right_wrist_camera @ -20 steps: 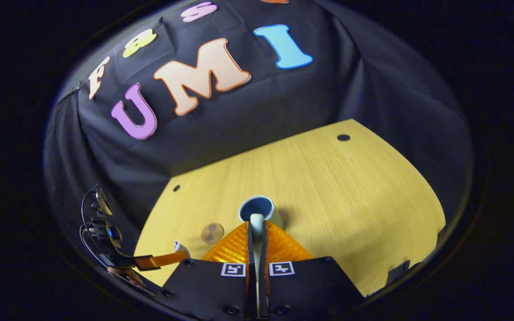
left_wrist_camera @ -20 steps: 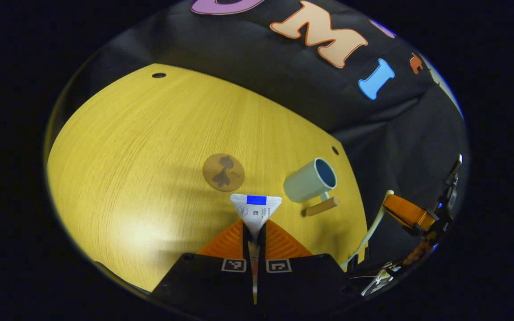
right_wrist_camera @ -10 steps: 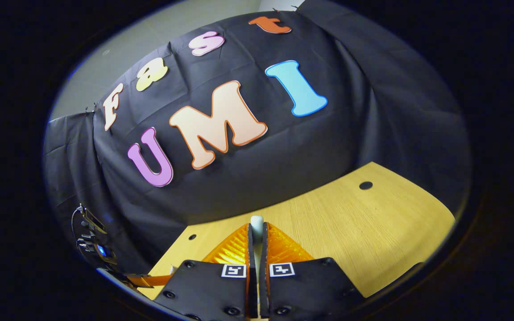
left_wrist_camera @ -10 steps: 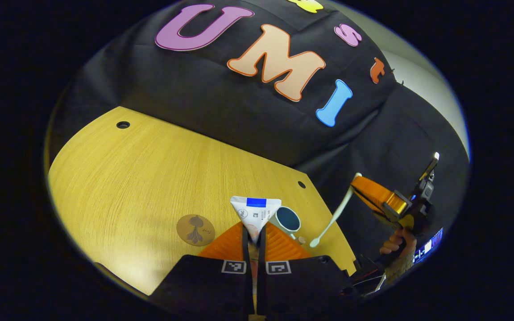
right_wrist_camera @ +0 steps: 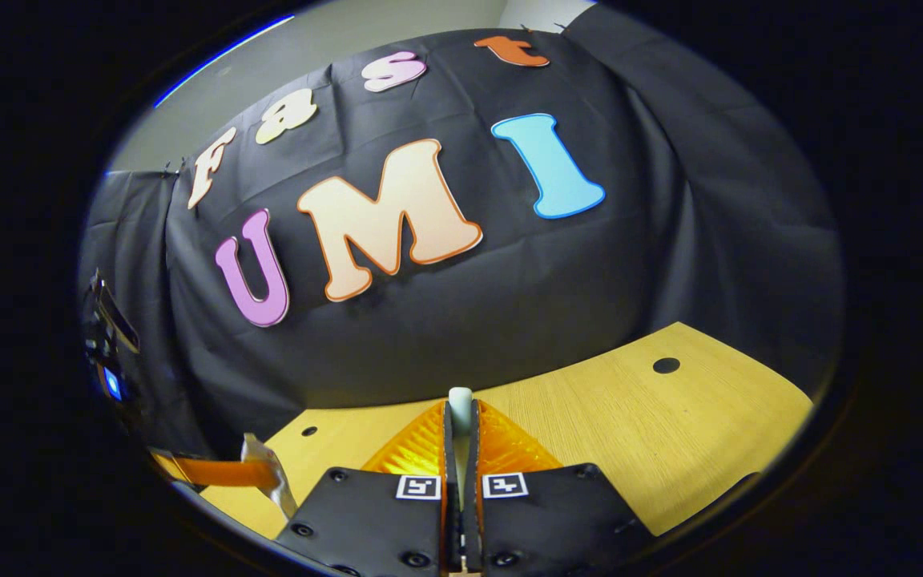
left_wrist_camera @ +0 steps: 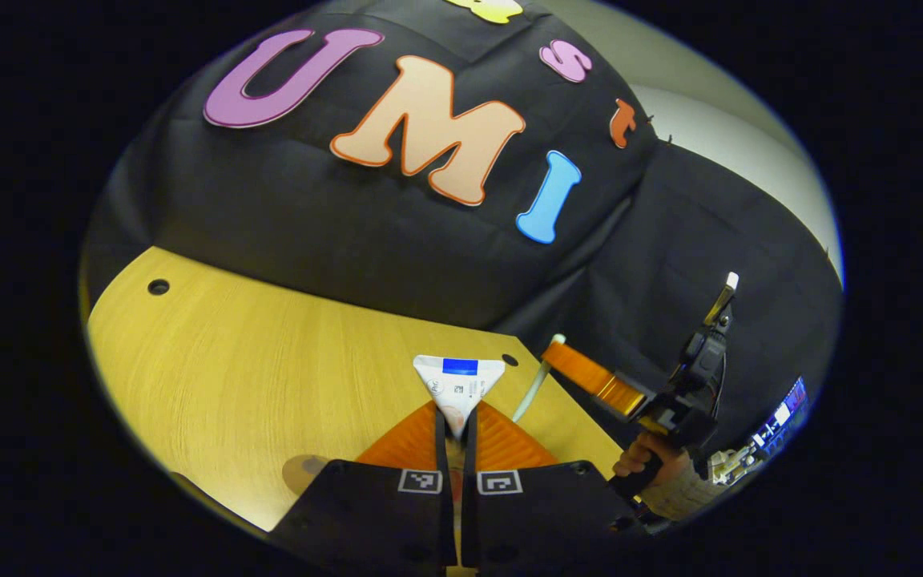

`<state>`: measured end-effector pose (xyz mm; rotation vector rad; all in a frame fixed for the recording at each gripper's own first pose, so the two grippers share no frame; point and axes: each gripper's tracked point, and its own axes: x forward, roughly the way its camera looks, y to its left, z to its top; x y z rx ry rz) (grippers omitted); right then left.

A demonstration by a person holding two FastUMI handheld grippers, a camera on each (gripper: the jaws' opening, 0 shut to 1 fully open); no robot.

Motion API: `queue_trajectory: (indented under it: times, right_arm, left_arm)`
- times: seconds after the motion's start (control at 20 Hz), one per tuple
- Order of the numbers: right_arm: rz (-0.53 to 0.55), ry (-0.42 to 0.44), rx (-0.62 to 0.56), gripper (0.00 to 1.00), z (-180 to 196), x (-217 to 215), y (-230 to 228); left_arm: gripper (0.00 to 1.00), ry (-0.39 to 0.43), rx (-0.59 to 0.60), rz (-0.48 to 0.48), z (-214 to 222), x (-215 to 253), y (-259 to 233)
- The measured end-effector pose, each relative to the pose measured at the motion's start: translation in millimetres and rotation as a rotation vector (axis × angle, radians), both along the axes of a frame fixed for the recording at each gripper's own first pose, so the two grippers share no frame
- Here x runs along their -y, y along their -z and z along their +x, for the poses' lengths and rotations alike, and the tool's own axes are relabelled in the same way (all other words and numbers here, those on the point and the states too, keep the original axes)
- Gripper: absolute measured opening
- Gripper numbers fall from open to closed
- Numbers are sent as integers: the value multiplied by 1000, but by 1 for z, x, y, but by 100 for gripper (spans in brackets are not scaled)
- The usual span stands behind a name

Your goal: Put the toothbrush and toothpaste on the desktop into the cup, then pick up the cup and place it on the coaster on the desktop.

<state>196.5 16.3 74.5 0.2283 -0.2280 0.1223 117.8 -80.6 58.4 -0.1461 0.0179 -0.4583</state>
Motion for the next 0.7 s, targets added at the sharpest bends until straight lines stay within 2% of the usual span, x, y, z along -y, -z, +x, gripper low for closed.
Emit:
queue_trajectory:
  times: [0.3, 0.7]
  right_arm:
    - [-9, 26, -17, 5, 8, 5, 31]
    - [15, 53, -9, 6, -3, 16, 47]
  left_arm:
    - [1, 66, 111, -24, 35, 34, -26]
    - [1, 120, 137, -3, 65, 72, -8]
